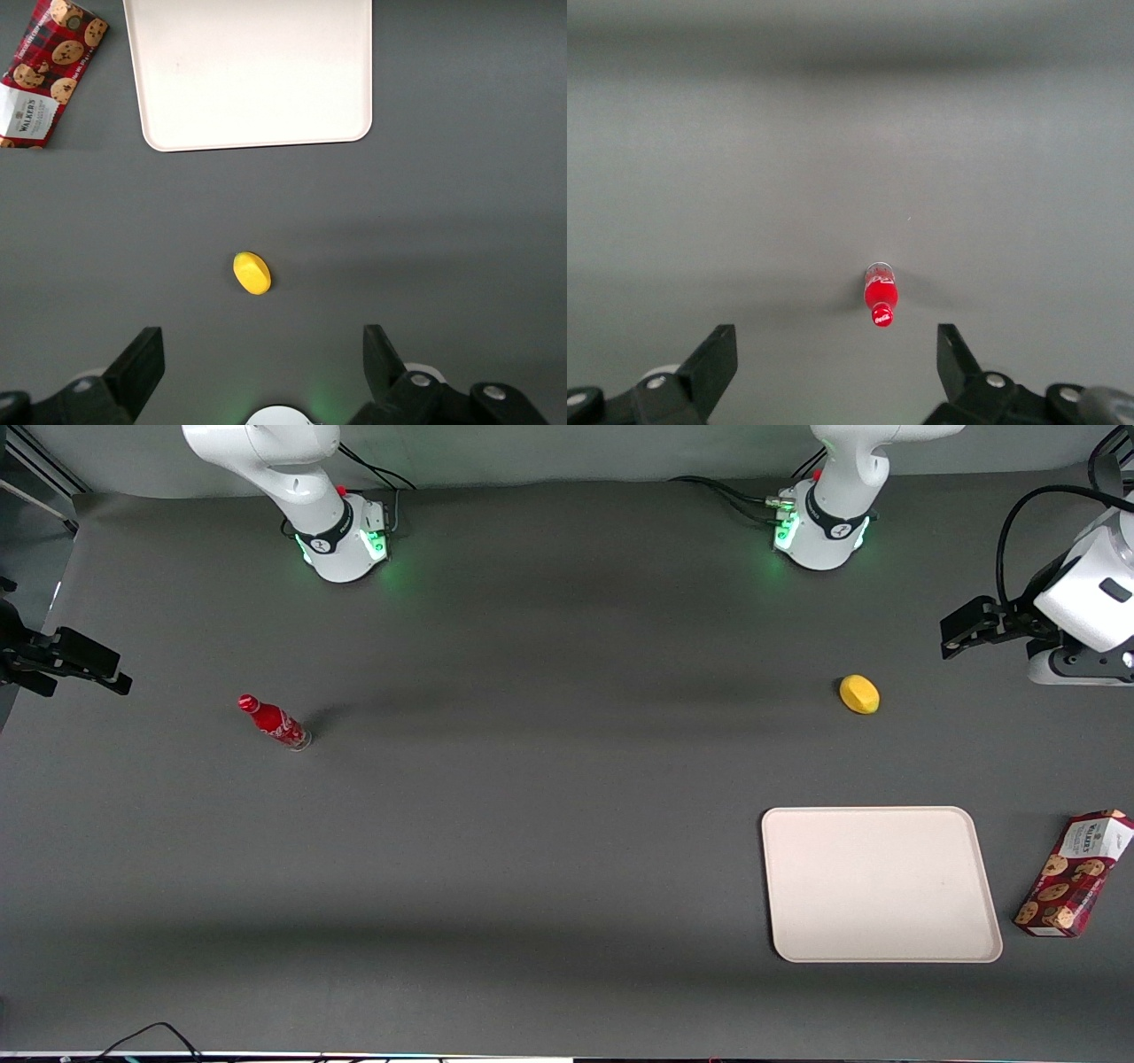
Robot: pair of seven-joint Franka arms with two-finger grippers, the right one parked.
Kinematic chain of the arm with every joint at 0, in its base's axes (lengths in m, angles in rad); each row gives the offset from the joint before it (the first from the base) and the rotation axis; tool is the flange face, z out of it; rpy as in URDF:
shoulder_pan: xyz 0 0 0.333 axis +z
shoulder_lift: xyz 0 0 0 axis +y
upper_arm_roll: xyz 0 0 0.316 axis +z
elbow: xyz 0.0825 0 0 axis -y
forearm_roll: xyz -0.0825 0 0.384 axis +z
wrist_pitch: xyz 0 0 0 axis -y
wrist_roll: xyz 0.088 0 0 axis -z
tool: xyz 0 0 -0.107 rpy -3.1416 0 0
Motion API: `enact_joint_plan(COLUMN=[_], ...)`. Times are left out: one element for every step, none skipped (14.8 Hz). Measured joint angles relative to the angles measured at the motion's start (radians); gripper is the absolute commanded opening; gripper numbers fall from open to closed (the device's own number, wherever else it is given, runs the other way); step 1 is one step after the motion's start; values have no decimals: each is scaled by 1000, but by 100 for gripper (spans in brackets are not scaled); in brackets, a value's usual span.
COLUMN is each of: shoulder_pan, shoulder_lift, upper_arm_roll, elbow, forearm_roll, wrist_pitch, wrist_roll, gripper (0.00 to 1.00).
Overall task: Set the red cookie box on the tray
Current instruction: 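Move the left gripper down toward the red cookie box beside the tray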
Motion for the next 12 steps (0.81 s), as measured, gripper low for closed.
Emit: enact_joint_plan(shoulder_pan=[0,0,0,0,0,0,0,0,0,0,0,3], shoulder_lift=[1,1,2,3,4,7,10,13,15,17,17,20], upper_arm_roll=[0,0,1,1,1,2,2,2,2,2,3,7], elbow=[0,0,0,0,1,1,1,2,2,2,3,3], forearm_roll=[0,0,0,0,0,0,0,0,0,0,0,3], wrist_pitch=[0,0,0,0,0,-1,-1,-1,-1,-1,0,2], wrist_roll=[0,0,0,0,0,0,0,0,0,1,24,59], gripper=[100,100,100,100,100,100,100,100,100,100,100,100])
